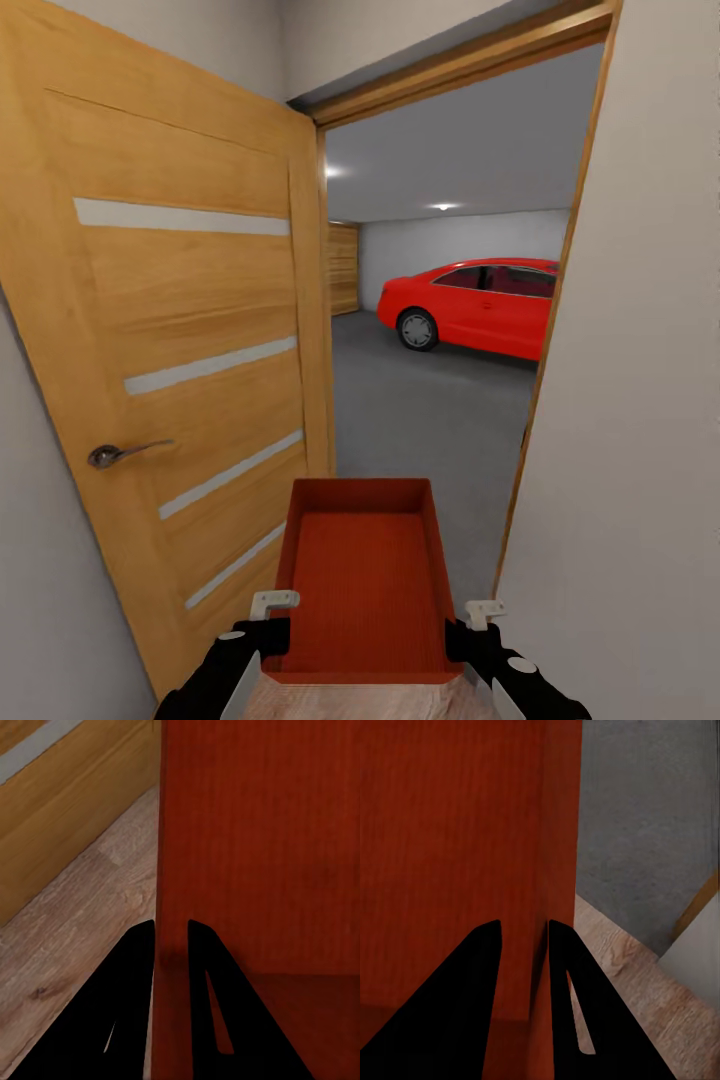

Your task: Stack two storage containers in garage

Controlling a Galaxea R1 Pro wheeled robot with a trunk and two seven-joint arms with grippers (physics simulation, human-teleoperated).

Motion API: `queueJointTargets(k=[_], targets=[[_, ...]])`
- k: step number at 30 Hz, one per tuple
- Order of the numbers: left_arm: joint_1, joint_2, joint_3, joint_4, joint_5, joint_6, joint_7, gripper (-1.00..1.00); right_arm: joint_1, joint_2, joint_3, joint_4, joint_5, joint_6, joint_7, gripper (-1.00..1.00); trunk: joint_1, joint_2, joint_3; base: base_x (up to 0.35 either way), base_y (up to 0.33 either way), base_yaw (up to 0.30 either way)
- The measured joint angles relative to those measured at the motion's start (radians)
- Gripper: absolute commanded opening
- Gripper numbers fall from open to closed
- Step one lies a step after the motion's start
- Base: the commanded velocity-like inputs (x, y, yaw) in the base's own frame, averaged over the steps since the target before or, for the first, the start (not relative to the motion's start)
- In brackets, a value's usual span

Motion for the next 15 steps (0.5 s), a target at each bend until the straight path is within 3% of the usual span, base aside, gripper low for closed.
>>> queueJointTargets(k=[15], targets=[[0.0,0.0,0.0,0.0,0.0,0.0,0.0,-1.0,0.0,0.0,0.0,0.0,0.0,0.0,0.0,-1.0,0.0,0.0,0.006,0.199,0.27,-0.287]])
